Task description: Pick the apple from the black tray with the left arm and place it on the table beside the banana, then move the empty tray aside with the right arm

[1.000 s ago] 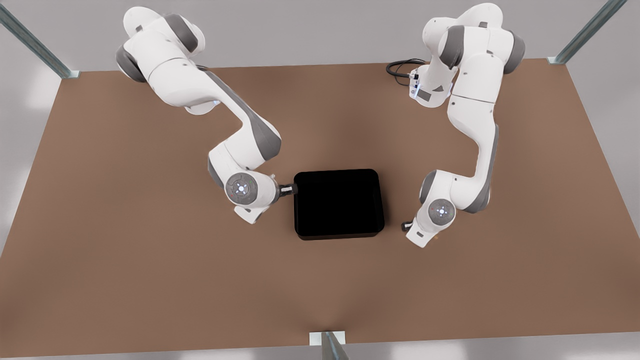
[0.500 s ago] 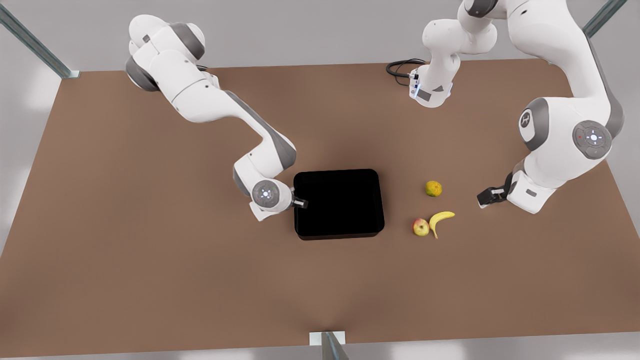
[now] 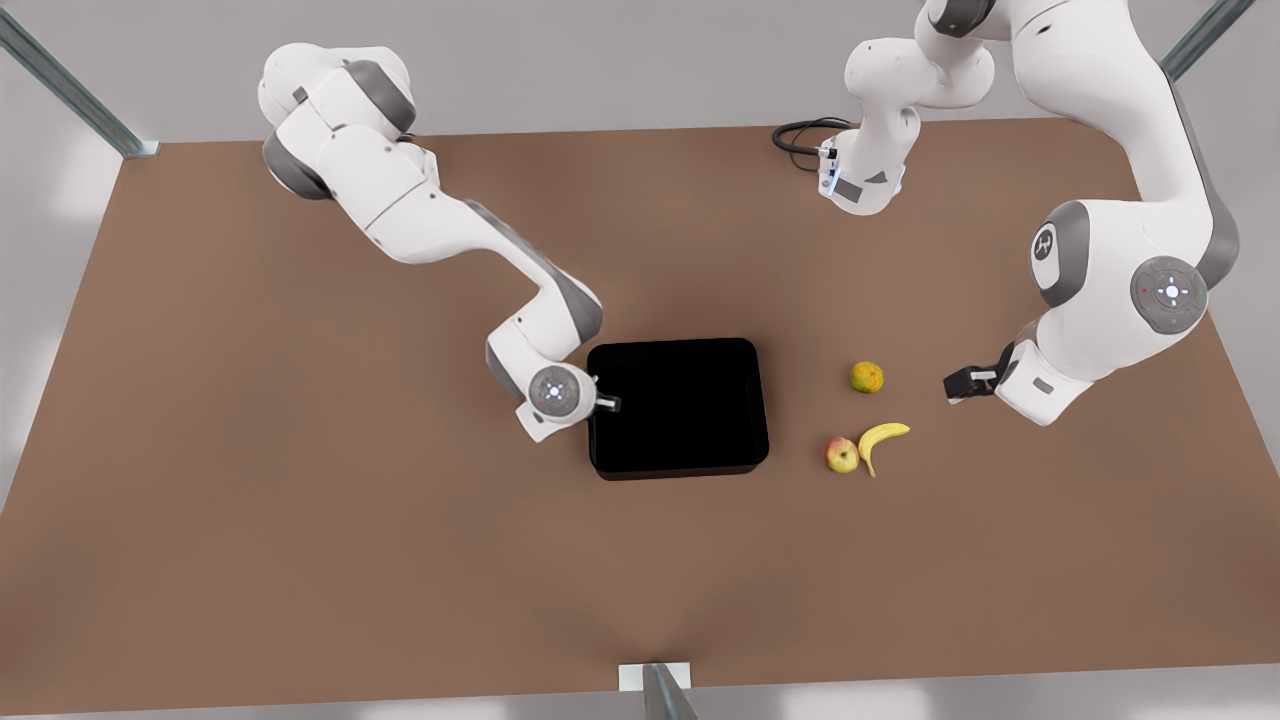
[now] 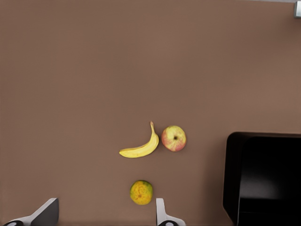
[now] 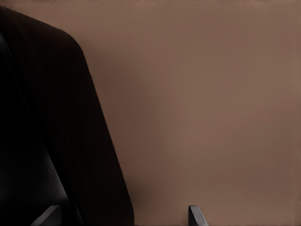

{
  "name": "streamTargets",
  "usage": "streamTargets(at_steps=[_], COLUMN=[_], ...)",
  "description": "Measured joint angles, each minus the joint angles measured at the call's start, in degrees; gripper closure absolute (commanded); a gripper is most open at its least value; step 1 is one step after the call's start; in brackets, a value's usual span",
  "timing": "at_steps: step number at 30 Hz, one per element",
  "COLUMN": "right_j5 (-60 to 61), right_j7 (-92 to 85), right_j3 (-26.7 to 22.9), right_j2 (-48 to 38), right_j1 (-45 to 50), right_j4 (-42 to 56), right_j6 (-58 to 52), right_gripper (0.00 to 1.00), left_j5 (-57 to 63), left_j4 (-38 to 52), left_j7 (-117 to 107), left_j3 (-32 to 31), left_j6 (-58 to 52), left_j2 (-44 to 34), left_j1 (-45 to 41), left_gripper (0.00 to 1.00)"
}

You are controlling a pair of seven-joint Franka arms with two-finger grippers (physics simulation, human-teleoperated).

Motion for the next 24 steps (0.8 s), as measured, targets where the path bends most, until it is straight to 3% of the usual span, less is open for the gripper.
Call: streamTargets(at_steps=[2,5,6,9,12,24], right_j5=[-0.2,-0.3,-0.3,-0.1,0.0,0.2], right_j7=[-0.9,-2.1,-2.4,-3.3,-4.1,-6.2], right_j3=[-0.1,-0.1,0.0,0.3,0.5,1.7], right_j2=[0.5,1.5,1.6,1.7,1.6,0.9], right_j1=[-0.2,-0.2,-0.1,-0.2,-0.3,-0.7], right_j4=[0.0,0.0,0.1,0.4,0.6,0.6], right_j6=[0.3,1.5,1.9,2.8,3.4,3.8], right_gripper=[0.11,0.13,0.18,0.52,0.68,0.84], left_j5=[0.0,0.0,0.0,0.1,0.5,1.9], left_j4=[0.0,0.0,0.0,0.0,0.2,0.1], left_j7=[0.4,0.8,0.9,1.3,1.6,2.2], left_j3=[0.0,0.0,0.0,0.0,0.0,-0.1], left_j6=[-0.1,-0.2,-0.2,-0.2,-0.2,-0.2], left_j2=[0.1,0.1,0.1,0.3,0.5,0.5], left_j1=[0.0,-0.1,-0.1,-0.1,0.0,-0.1], left_gripper=[0.00,0.00,0.00,0.00,0.00,0.00])
